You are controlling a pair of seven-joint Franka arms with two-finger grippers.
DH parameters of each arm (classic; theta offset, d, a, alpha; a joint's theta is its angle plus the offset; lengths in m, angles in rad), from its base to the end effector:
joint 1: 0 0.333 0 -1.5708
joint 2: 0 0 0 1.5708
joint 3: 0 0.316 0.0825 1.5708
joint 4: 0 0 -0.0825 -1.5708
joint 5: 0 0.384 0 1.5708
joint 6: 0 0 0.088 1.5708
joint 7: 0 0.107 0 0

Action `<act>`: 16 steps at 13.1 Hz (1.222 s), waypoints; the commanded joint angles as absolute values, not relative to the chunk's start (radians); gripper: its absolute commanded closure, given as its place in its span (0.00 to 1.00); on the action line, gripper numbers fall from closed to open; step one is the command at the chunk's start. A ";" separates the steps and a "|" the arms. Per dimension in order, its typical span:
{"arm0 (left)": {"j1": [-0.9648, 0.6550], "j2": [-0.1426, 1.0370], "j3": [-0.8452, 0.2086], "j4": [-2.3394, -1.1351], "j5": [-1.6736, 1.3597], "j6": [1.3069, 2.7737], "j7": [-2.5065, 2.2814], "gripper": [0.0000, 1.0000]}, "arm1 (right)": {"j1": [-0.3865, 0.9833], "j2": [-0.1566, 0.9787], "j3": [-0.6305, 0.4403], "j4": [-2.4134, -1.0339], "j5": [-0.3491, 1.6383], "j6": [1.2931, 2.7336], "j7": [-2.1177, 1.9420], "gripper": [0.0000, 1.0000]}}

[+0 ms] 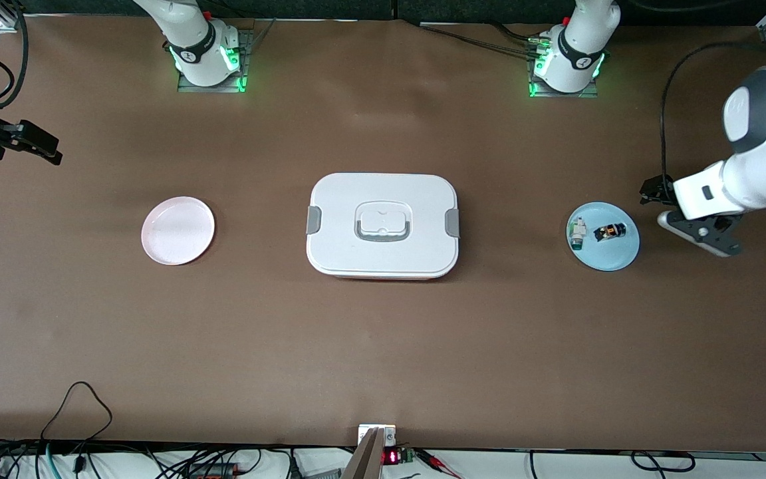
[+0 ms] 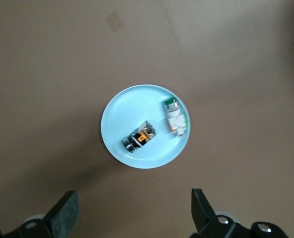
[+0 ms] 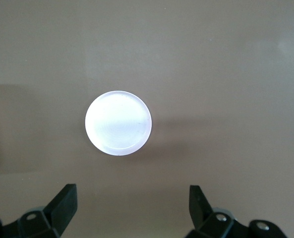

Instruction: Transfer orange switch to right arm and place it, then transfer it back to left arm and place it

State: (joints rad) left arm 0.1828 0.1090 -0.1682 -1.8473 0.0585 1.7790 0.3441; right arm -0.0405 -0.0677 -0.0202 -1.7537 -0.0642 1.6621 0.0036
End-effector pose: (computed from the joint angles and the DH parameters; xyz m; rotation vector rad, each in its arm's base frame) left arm 0.5707 0.0161 0.4503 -3.0762 0.5395 0.2810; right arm 0.5359 -0.0392 0.5828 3.0783 -0.0887 -0.0395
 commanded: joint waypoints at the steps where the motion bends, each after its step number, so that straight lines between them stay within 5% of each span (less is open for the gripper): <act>1: 0.186 0.071 -0.210 -1.734 0.041 1.622 0.106 0.00 | -0.031 -0.057 -0.026 -1.732 -0.060 1.646 -0.011 0.00; 5: 0.193 0.022 -0.209 -1.642 -0.052 1.459 -0.054 0.00 | -0.028 -0.055 -0.021 -1.724 -0.060 1.646 -0.014 0.00; 14: 0.158 -0.032 -0.206 -1.620 -0.107 1.486 -0.054 0.00 | -0.032 -0.060 -0.029 -1.718 -0.055 1.644 -0.051 0.00; 16: 0.008 -0.031 -0.085 -1.615 -0.095 1.482 -0.072 0.00 | -0.032 -0.058 -0.028 -1.703 -0.055 1.644 0.010 0.00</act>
